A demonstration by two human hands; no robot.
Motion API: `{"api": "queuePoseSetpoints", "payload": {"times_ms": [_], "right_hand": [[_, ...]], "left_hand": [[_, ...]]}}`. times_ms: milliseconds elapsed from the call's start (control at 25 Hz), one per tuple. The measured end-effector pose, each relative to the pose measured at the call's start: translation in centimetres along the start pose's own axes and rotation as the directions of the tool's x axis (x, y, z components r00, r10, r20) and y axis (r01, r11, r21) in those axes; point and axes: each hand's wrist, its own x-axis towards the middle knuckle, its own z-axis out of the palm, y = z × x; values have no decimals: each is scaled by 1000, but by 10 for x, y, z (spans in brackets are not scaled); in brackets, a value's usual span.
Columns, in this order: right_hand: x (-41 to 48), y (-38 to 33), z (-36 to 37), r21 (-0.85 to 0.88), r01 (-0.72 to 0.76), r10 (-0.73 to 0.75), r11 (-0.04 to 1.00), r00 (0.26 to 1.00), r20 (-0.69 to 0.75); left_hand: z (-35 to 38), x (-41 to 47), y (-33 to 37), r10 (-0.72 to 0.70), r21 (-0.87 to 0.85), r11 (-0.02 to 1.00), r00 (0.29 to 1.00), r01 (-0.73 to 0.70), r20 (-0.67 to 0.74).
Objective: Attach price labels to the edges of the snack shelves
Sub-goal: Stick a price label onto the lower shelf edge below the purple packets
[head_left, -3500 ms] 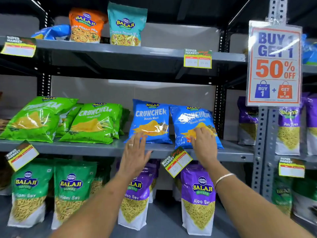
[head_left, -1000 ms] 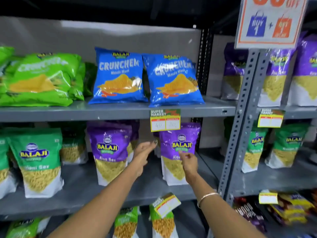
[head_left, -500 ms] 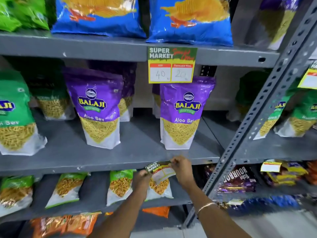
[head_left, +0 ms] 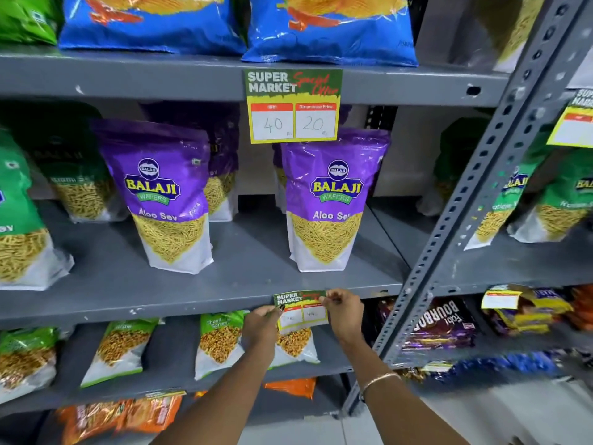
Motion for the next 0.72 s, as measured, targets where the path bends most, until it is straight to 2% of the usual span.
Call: {"api": "queuePoseSetpoints", "payload": {"times_ms": [320,480,560,640,720], "right_hand": [[0,9,6,-29,24,-24,999,1000,-19],[-3,9,8,-37,-24,20,999,994,-108],[-4,12,7,54,-131,138,990,980,-140],[-6,13,13,256,-197,223,946,972,-78],[-8,13,25,510,-270,286,817,957,47]], "left_hand": [[5,1,-3,12,-88,996,999,-16,-43],[7,1,-5,0,-100,995,996,-9,-89],[9,2,-7,-37,-142,990,997,26,-75],[12,8,-9,-70,-181,981,997,75,35],[15,11,-4,-118,-263,952,980,158,162]]}}
